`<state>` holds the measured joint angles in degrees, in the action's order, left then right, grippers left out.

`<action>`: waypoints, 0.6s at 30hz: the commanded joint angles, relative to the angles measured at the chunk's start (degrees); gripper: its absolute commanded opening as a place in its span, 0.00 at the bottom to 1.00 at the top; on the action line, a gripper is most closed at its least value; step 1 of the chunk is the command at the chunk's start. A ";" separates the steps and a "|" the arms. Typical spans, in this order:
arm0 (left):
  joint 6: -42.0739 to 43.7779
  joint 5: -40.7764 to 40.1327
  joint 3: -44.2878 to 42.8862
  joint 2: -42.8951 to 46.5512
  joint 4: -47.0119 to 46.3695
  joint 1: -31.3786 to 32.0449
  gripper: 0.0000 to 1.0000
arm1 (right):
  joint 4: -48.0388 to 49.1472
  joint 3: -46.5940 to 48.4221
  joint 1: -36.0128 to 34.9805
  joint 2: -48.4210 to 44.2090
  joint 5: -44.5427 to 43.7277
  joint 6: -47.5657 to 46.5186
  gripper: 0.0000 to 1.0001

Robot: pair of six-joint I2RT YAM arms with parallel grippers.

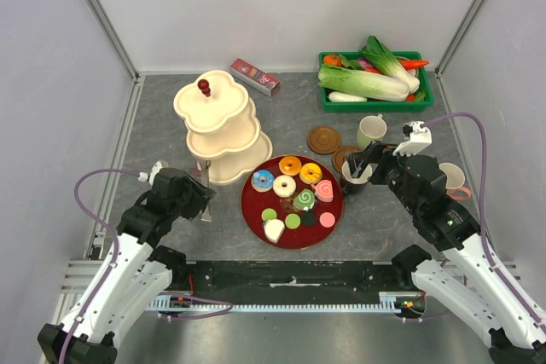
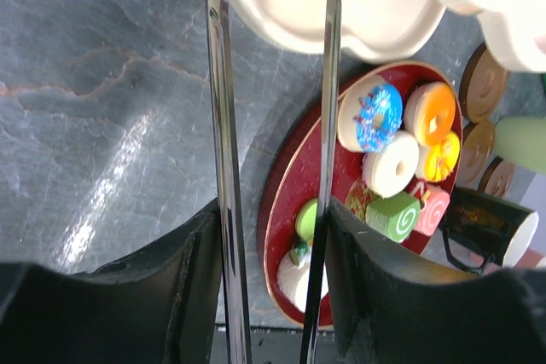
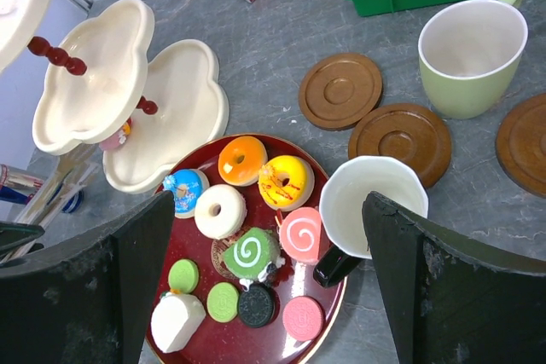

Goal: Serve the afternoon tea

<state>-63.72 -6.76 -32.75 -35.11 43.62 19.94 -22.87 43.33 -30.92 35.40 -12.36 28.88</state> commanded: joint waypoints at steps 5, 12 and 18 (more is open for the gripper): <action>4.39 8.60 -3.19 1.80 4.46 -0.26 0.51 | -0.33 2.11 -0.11 -1.56 -1.00 -0.58 0.98; 8.43 15.99 -4.95 1.89 6.03 -0.26 0.49 | -0.94 2.20 -0.11 -2.17 -1.44 -0.50 0.98; 12.74 19.76 -9.16 3.91 11.22 -0.34 0.49 | -1.12 2.20 -0.11 -1.91 -0.91 -0.93 0.98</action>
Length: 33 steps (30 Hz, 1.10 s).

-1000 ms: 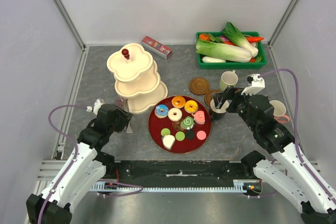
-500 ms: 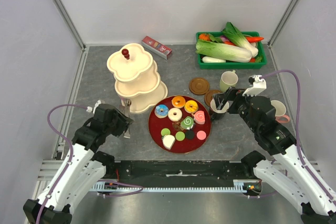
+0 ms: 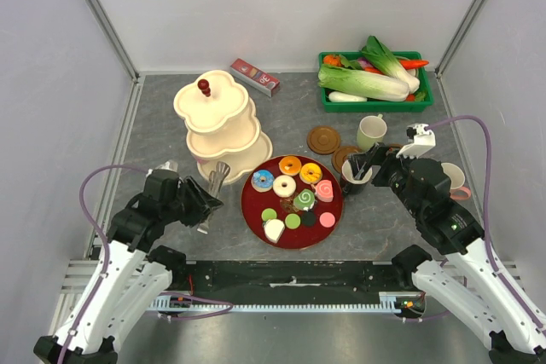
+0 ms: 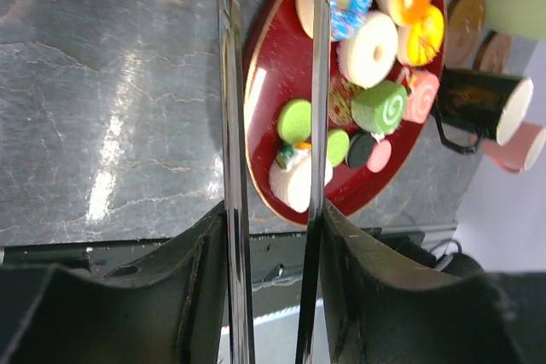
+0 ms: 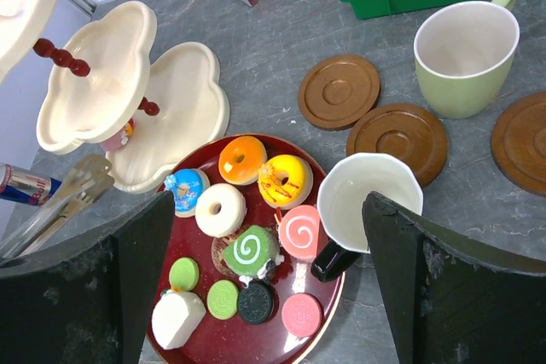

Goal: Serve the afternoon tea

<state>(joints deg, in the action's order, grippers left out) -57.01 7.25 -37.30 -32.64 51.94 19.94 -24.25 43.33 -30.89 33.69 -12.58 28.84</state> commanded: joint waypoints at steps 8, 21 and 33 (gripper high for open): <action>13.50 16.91 -11.13 -1.28 8.09 -0.26 0.49 | 0.08 1.93 -0.04 -0.21 -0.17 -1.59 0.98; 19.65 26.32 -11.65 -5.23 11.42 -0.17 0.50 | -0.53 2.11 -0.04 0.58 0.10 -2.56 0.98; 20.54 25.62 -11.48 -9.45 11.43 1.41 0.50 | -0.71 1.32 -0.04 1.46 -0.17 -3.00 0.98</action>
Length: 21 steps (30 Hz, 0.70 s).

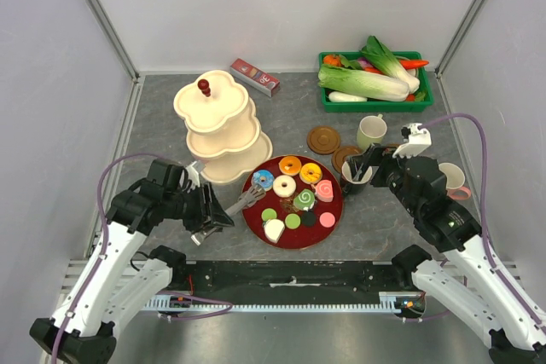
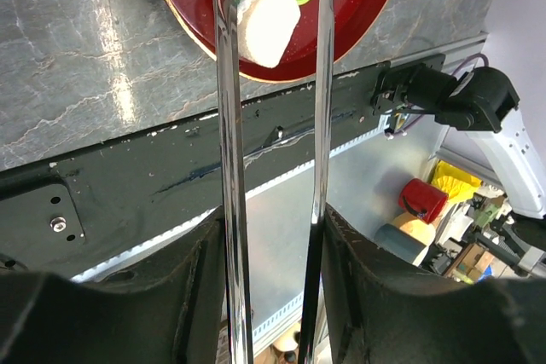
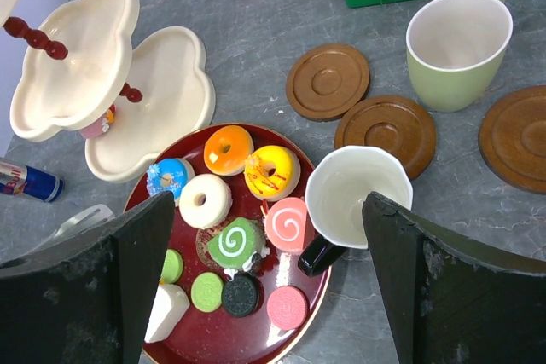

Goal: Serve the afternoon tea

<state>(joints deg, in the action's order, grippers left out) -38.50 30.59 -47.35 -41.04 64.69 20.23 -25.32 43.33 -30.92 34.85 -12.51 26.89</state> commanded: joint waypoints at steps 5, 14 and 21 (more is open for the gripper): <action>-0.52 0.35 -1.86 -4.40 -4.47 6.83 0.50 | 0.36 1.23 -0.02 0.92 -0.58 -1.40 0.98; -2.10 -6.24 -4.06 -8.26 -2.63 15.18 0.50 | 0.19 1.23 -0.02 0.92 -0.93 -2.11 0.98; -2.46 -13.88 -10.56 -13.10 0.52 23.18 0.50 | 0.45 0.35 -0.02 0.48 -1.11 -1.49 0.98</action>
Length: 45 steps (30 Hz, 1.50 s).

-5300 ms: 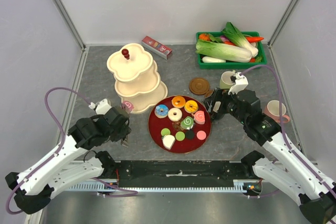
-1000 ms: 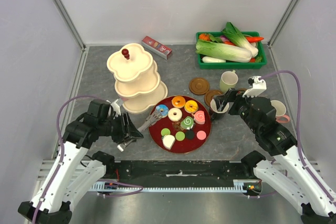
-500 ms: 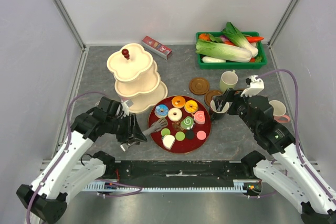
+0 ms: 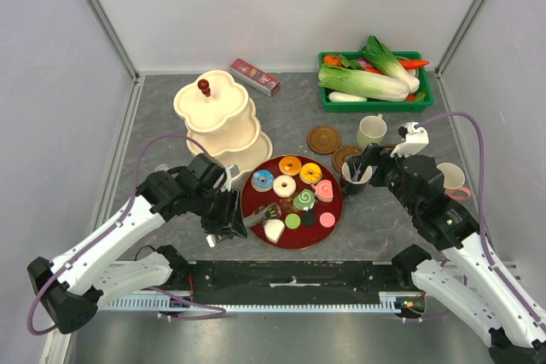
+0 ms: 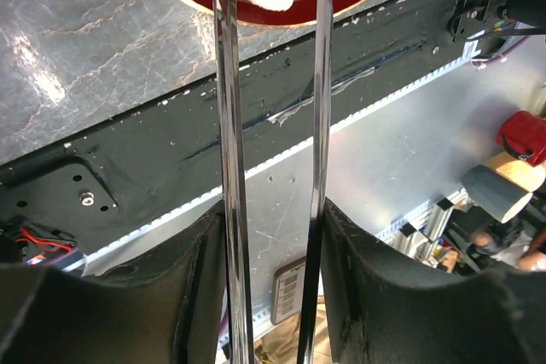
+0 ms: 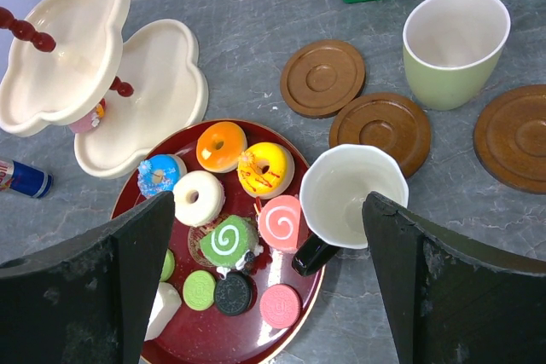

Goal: Serve the afternoon tea

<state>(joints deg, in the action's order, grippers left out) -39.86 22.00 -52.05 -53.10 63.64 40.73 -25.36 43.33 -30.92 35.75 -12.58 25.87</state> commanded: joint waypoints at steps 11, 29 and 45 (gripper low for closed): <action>3.29 -6.34 -9.20 -4.28 5.79 4.53 0.59 | 0.49 0.61 -0.02 -0.42 -0.87 -0.12 0.98; 2.50 -8.98 -11.93 -11.93 7.11 14.28 0.58 | 0.40 -0.18 -0.02 -1.56 -0.87 -0.03 0.98; 5.40 -16.72 -20.37 -21.34 16.08 22.90 0.57 | 0.40 -0.62 -0.02 -2.17 -1.31 -0.38 0.98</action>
<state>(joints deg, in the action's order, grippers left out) -37.63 8.54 -68.84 -72.79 75.31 61.67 -25.36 43.16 -30.92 33.80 -12.60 25.89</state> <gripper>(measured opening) 0.575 0.982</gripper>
